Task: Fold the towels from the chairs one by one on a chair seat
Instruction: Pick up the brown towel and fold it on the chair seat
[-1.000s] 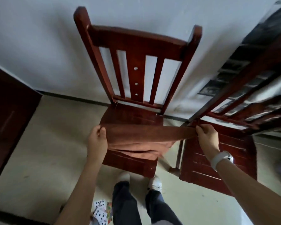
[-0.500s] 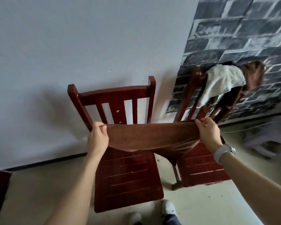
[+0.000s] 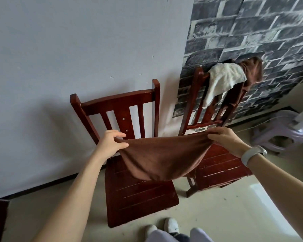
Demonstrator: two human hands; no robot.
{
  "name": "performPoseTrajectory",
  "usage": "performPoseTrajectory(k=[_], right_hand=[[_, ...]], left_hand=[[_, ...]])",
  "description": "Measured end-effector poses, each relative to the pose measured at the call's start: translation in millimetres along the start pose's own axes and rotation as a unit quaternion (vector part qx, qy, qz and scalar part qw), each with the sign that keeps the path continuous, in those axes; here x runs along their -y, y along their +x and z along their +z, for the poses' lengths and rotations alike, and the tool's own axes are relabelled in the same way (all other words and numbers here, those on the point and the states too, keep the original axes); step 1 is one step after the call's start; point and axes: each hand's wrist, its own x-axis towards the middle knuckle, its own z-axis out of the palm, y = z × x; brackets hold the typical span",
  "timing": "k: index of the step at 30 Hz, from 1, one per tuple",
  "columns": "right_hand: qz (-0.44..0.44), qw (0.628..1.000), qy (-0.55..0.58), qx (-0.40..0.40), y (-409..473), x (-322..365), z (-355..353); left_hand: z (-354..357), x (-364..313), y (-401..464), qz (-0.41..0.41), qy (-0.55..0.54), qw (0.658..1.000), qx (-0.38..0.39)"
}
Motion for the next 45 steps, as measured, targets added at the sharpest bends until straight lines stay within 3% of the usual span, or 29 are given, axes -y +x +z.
performPoseTrajectory(k=[6, 10, 15, 21, 24, 27, 31, 35, 40, 45], right_hand=[[-0.082, 0.966, -0.244, 0.021, -5.1, -3.3, 5.0], [-0.078, 0.937, -0.339, 0.038, -3.4, -14.9, 10.6], [-0.092, 0.906, -0.408, 0.060, -3.0, -27.0, 17.7], [-0.158, 0.901, -0.405, -0.014, 1.4, -37.6, 20.8], [-0.171, 0.926, -0.334, -0.041, 1.4, -42.9, 25.0], [-0.131, 0.963, -0.232, -0.047, -4.1, -50.6, 34.2], [-0.068, 0.980, -0.182, -0.044, -8.8, -76.3, 50.5], [-0.029, 0.985, -0.161, -0.057, -13.5, -97.2, 65.5], [-0.077, 0.968, -0.226, -0.077, 1.1, -106.6, 85.7], [-0.087, 0.951, -0.292, -0.042, 49.4, -129.5, 123.7]], left_hand=[[8.4, 10.5, -13.5, 0.051, 0.103, 0.992, 0.048], [15.6, 16.9, -17.0, 0.104, 0.155, 0.982, 0.026], [17.7, 31.9, -13.2, 0.105, 0.167, 0.980, 0.035], [15.5, 48.4, -14.8, 0.045, 0.144, 0.988, -0.036], [16.8, 53.0, -20.8, 0.040, 0.120, 0.989, -0.082], [26.5, 59.0, -34.1, -0.009, 0.035, 0.993, -0.116], [51.5, 81.6, -57.4, -0.077, -0.027, 0.990, -0.117], [72.6, 101.3, -81.0, -0.084, 0.029, 0.985, -0.148], [88.0, 107.4, -78.3, -0.079, 0.142, 0.962, -0.220], [107.4, 156.8, -44.6, -0.129, 0.172, 0.958, -0.190]])
